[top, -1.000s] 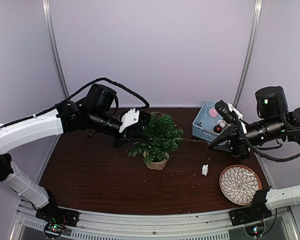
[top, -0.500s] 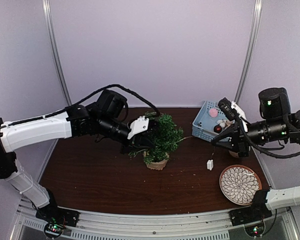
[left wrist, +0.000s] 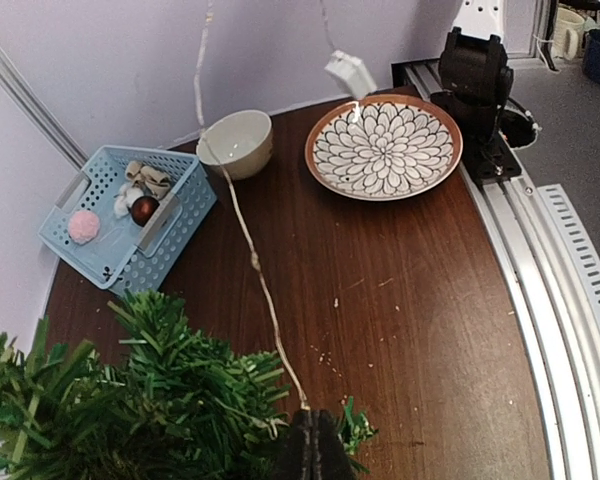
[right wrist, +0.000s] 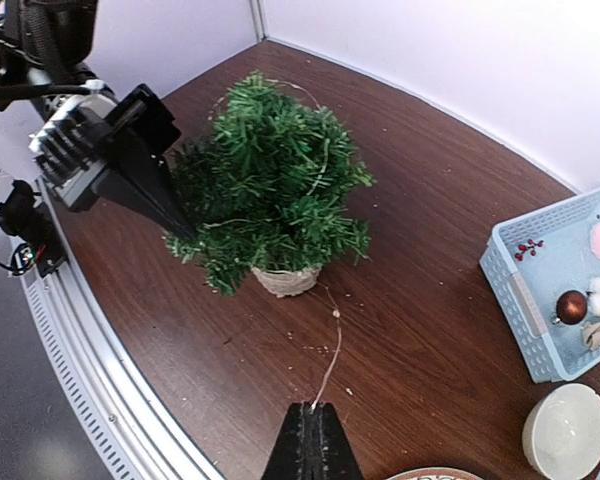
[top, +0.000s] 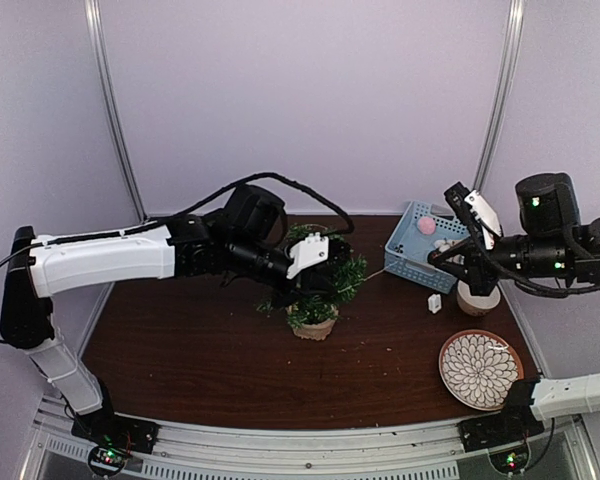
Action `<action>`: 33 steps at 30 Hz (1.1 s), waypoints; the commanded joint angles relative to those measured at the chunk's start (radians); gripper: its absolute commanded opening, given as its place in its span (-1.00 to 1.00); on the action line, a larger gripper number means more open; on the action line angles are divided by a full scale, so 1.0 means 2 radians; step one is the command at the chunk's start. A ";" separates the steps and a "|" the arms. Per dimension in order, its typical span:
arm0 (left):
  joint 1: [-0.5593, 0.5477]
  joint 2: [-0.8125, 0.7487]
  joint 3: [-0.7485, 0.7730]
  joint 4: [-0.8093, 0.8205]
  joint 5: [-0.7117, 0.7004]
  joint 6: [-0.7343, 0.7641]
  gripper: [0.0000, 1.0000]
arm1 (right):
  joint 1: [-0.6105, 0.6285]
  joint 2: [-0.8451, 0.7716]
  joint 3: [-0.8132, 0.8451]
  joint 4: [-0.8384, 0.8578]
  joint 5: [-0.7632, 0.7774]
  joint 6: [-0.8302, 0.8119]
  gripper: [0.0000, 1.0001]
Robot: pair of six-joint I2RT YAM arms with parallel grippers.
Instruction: Decorate the small christmas tree
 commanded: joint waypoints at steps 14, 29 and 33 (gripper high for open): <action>-0.034 -0.003 0.034 0.033 -0.045 -0.002 -0.69 | -0.075 0.044 0.001 -0.013 0.100 0.000 -1.00; -0.023 -0.095 -0.024 0.067 -0.064 -0.035 -0.29 | -0.131 0.096 -0.014 0.038 0.089 -0.057 -1.00; 0.011 -0.124 -0.043 0.086 -0.065 -0.080 -0.25 | -0.152 0.125 0.003 0.063 0.069 -0.077 -1.00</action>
